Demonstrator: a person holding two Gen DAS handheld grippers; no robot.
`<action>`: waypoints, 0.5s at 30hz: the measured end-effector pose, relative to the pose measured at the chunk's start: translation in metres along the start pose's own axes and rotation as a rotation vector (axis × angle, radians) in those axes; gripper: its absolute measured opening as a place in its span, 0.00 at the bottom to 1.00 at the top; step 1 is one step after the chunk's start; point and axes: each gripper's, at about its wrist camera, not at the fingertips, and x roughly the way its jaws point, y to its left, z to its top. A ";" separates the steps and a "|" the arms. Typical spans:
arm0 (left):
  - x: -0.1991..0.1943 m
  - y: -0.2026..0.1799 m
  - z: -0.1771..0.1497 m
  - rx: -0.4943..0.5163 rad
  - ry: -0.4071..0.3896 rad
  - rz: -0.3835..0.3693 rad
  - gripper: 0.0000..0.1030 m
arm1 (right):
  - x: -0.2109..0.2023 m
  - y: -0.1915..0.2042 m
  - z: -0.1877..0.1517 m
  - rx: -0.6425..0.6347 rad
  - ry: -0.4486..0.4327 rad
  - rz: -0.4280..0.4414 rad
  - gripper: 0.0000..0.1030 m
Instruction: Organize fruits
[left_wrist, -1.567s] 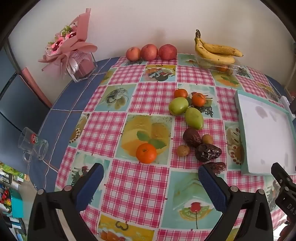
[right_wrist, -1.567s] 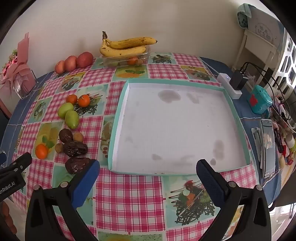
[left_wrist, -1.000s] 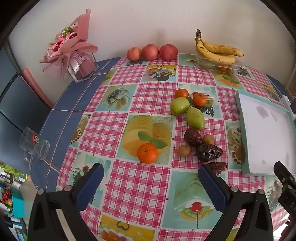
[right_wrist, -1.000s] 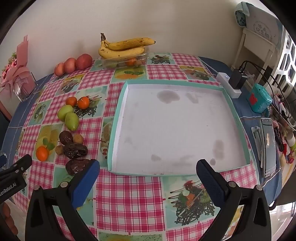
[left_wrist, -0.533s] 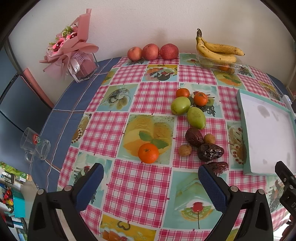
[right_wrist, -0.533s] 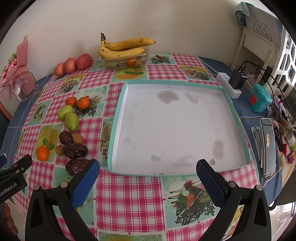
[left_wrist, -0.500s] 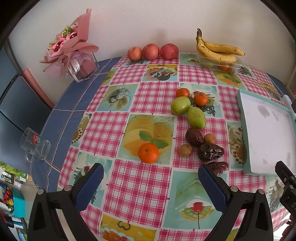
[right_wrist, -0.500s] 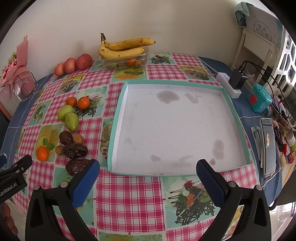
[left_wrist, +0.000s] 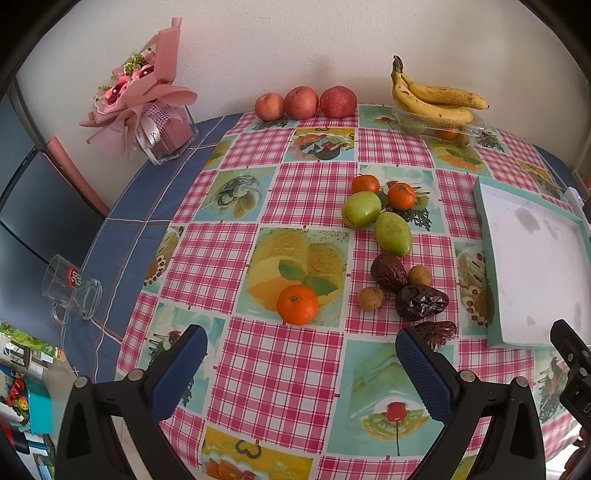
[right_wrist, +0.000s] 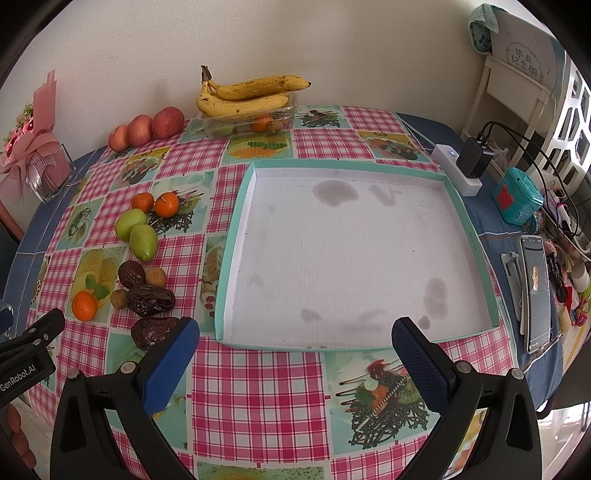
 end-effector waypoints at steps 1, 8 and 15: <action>0.000 0.000 0.000 0.000 0.001 0.000 1.00 | 0.000 0.000 0.000 0.000 0.000 0.000 1.00; 0.000 0.002 0.000 0.003 0.000 0.001 1.00 | 0.000 0.000 0.000 0.000 0.000 0.000 1.00; 0.000 0.001 0.000 0.003 0.001 0.003 1.00 | 0.001 0.000 0.000 0.000 0.000 0.000 1.00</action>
